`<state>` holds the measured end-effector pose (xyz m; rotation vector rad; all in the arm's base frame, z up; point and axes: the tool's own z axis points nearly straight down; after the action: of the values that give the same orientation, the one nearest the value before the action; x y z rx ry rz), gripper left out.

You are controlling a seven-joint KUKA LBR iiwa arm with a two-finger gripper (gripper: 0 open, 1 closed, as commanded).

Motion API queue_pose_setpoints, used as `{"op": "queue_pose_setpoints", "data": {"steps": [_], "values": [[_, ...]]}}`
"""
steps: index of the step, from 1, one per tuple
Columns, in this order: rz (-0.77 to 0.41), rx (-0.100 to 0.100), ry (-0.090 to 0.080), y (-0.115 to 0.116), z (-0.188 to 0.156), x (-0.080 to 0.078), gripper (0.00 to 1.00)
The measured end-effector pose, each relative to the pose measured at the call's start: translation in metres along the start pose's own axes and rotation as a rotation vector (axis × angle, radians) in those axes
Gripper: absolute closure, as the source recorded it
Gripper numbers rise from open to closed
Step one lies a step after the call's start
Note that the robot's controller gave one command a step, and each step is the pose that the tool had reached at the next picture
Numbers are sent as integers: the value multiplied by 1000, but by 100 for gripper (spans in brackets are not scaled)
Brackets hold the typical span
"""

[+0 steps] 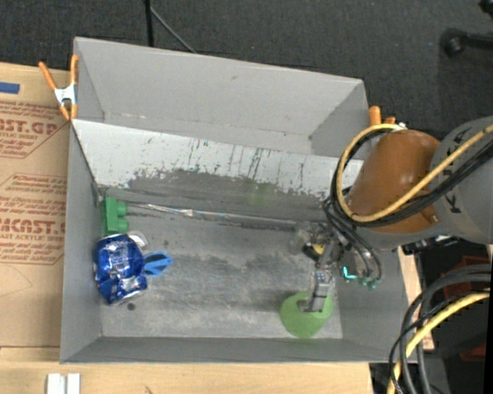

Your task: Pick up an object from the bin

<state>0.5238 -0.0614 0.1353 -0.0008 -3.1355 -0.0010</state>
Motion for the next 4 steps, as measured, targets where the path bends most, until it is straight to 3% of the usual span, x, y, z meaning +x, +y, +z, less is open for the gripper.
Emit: {"op": "queue_pose_setpoints", "data": {"steps": [1, 2, 3, 4], "values": [[8, 1, -15, 3, 67, 41, 0], [22, 4, -9, -49, 34, 42, 0], [150, -1, -6, -40, 35, 44, 0], [135, -1, -9, -46, 64, 39, 0]]}}
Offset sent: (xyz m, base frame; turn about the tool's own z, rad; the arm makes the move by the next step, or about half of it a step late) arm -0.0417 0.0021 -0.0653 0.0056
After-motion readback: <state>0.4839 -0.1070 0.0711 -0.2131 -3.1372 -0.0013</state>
